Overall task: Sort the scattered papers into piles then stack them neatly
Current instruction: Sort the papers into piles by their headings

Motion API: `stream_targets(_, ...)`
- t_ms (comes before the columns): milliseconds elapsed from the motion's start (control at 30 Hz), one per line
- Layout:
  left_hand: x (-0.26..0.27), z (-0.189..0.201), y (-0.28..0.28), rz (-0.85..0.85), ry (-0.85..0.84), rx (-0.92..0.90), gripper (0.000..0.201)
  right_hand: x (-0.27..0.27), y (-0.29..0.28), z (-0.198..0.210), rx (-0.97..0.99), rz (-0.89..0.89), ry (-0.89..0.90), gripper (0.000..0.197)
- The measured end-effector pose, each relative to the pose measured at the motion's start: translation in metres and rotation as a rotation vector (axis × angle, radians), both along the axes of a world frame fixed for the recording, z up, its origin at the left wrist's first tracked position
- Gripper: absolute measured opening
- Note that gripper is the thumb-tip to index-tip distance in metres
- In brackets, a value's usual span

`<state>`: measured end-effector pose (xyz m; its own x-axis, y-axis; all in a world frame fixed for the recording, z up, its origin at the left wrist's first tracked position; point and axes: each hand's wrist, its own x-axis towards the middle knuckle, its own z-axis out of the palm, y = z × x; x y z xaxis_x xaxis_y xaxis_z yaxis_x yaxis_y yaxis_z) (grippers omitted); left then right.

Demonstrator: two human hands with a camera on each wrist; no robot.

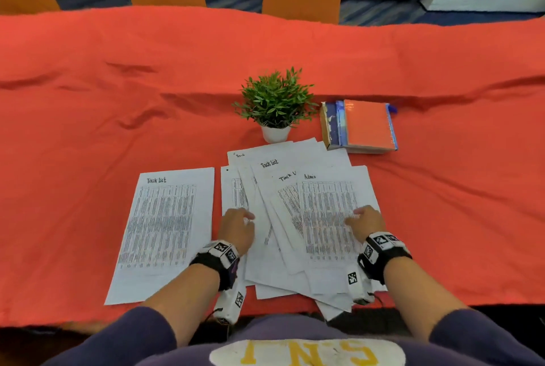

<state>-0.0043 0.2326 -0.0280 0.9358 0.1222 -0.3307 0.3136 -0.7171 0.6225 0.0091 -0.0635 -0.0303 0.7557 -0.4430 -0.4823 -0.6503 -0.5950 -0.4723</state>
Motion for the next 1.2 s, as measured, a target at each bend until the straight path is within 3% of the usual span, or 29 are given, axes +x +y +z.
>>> stream_targets(100, -0.005, -0.007, -0.069, -0.113, 0.027, -0.131, 0.016, -0.011, -0.050, -0.007, -0.184, -0.033, 0.113, 0.063)
stream_targets(233, -0.001, -0.017, -0.117, -0.019, 0.113, -0.073, 0.031, -0.012, -0.081, -0.037, -0.130, 0.017, 0.133, 0.075)
stream_targets(400, 0.002, -0.028, -0.133, 0.191, 0.173, 0.005, 0.070, -0.004, -0.091, -0.040, -0.080, 0.121, 0.103, 0.041)
stream_targets(500, 0.004, -0.032, -0.138, 0.294, 0.180, 0.015, 0.090, -0.001, -0.097, -0.040, -0.087, 0.103, 0.072, 0.047)
stream_targets(633, 0.007, -0.043, -0.140, 0.375, 0.168, -0.065, 0.102, 0.002, -0.109, -0.039, -0.005, 0.089, 0.078, 0.048)
stream_targets(767, 0.009, -0.044, -0.145, 0.432, 0.179, -0.075, 0.098, 0.000, -0.117, -0.037, 0.041, 0.187, 0.111, 0.013)
stream_targets(867, 0.011, -0.035, -0.148, 0.461, 0.237, 0.002, 0.100, -0.001, -0.125, -0.032, 0.060, 0.172, 0.030, 0.023)
stream_targets(1033, 0.017, -0.032, -0.141, 0.536, 0.272, -0.065, 0.103, 0.002, -0.158, -0.009, 0.167, 0.076, -0.162, 0.029)
stream_targets(1200, 0.014, -0.027, -0.137, 0.517, 0.247, -0.155, 0.067, 0.005, -0.199, 0.003, 0.288, -0.107, -0.271, 0.014)
